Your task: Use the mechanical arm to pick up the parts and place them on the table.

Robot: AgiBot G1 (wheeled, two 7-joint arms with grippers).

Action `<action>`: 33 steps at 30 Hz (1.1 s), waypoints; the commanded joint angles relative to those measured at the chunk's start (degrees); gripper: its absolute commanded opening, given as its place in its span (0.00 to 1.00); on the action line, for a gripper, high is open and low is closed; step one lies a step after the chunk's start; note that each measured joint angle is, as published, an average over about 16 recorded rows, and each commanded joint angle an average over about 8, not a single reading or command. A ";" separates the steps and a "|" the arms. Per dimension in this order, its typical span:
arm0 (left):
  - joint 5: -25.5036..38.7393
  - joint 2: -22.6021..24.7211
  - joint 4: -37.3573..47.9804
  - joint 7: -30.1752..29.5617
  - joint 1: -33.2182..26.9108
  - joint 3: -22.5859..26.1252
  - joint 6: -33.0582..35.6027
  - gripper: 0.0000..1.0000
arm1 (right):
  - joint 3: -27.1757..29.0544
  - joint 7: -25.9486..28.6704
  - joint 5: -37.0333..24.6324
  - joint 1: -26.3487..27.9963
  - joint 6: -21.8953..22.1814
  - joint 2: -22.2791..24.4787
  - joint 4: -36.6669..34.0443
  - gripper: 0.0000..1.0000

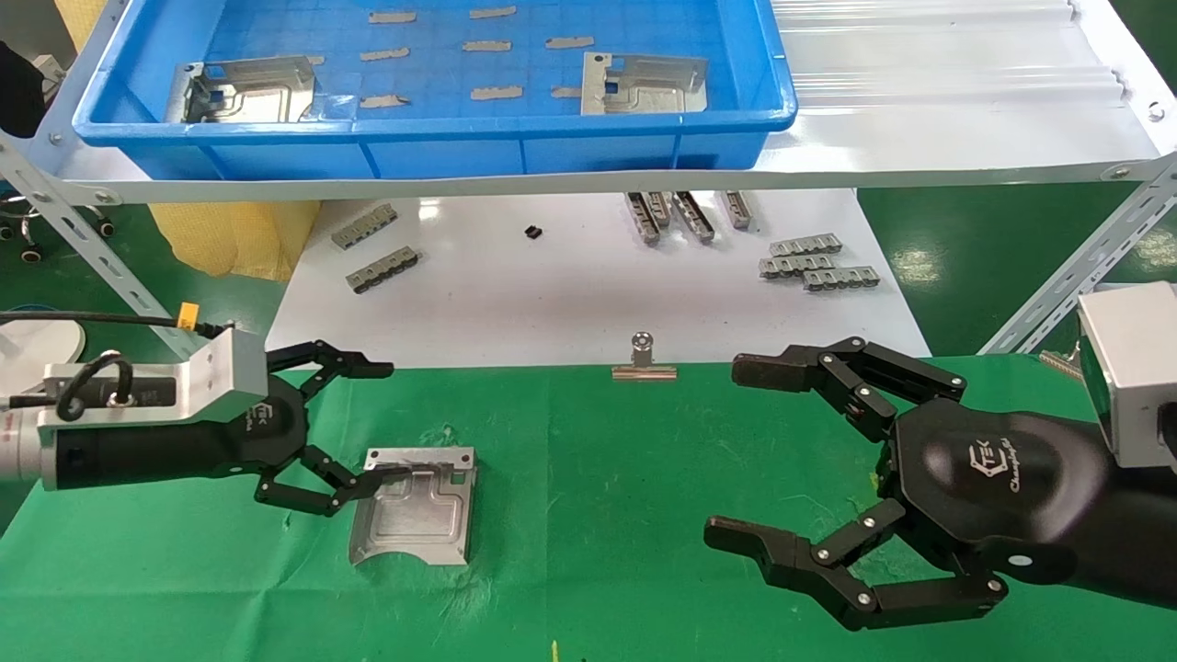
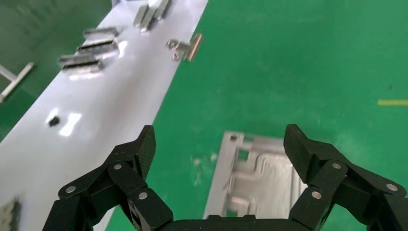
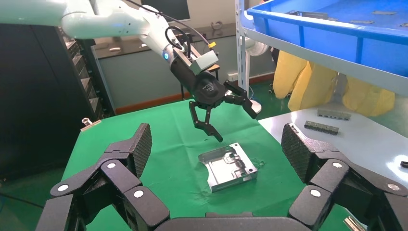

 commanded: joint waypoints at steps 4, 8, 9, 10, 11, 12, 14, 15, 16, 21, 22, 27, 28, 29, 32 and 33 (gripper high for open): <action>-2.10 -1.64 -6.01 -4.25 3.12 -2.48 -0.47 1.00 | 0.00 0.00 0.00 0.00 0.00 0.00 0.00 1.00; -3.80 -2.96 -10.87 -7.69 5.64 -4.48 -0.84 1.00 | 0.00 0.00 0.00 0.00 0.00 0.00 0.00 1.00; -4.21 -3.28 -12.04 -8.52 6.24 -4.96 -0.94 1.00 | 0.00 0.00 0.00 0.00 0.00 0.00 0.00 1.00; -4.63 -3.60 -13.21 -9.35 6.85 -5.45 -1.03 1.00 | 0.00 0.00 0.00 0.00 0.00 0.00 0.00 1.00; -5.05 -3.93 -14.43 -10.21 7.48 -5.95 -1.12 1.00 | 0.00 0.00 0.00 0.00 0.00 0.00 0.00 1.00; -5.46 -4.25 -15.61 -11.04 8.09 -6.43 -1.21 1.00 | 0.00 0.00 0.00 0.00 0.00 0.00 0.00 1.00; -6.30 -4.90 -18.00 -12.73 9.33 -7.42 -1.40 1.00 | 0.00 0.00 0.00 0.00 0.00 0.00 0.00 1.00; -6.71 -5.22 -19.17 -13.56 9.94 -7.90 -1.49 1.00 | 0.00 0.00 0.00 0.00 0.00 0.00 0.00 1.00; -7.12 -5.54 -20.34 -14.39 10.55 -8.39 -1.58 1.00 | 0.00 0.00 0.00 0.00 0.00 0.00 0.00 1.00; -9.25 -7.20 -26.43 -18.70 13.71 -10.90 -2.05 1.00 | 0.00 0.00 0.00 0.00 0.00 0.00 0.00 1.00; -9.68 -7.53 -27.65 -19.56 14.34 -11.40 -2.15 1.00 | 0.00 0.00 0.00 0.00 0.00 0.00 0.00 1.00; -11.79 -9.17 -33.69 -23.84 17.47 -13.89 -2.62 1.00 | 0.00 0.00 0.00 0.00 0.00 0.00 0.00 1.00; -12.22 -9.51 -34.91 -24.70 18.10 -14.39 -2.71 1.00 | 0.00 0.00 0.00 0.00 0.00 0.00 0.00 1.00; -12.65 -9.84 -36.13 -25.56 18.74 -14.90 -2.81 1.00 | 0.00 0.00 0.00 0.00 0.00 0.00 0.00 1.00; -13.91 -10.82 -39.74 -28.12 20.61 -16.38 -3.09 1.00 | 0.00 0.00 0.00 0.00 0.00 0.00 0.00 1.00; -14.32 -11.14 -40.91 -28.94 21.22 -16.87 -3.18 1.00 | 0.00 0.00 0.00 0.00 0.00 0.00 0.00 1.00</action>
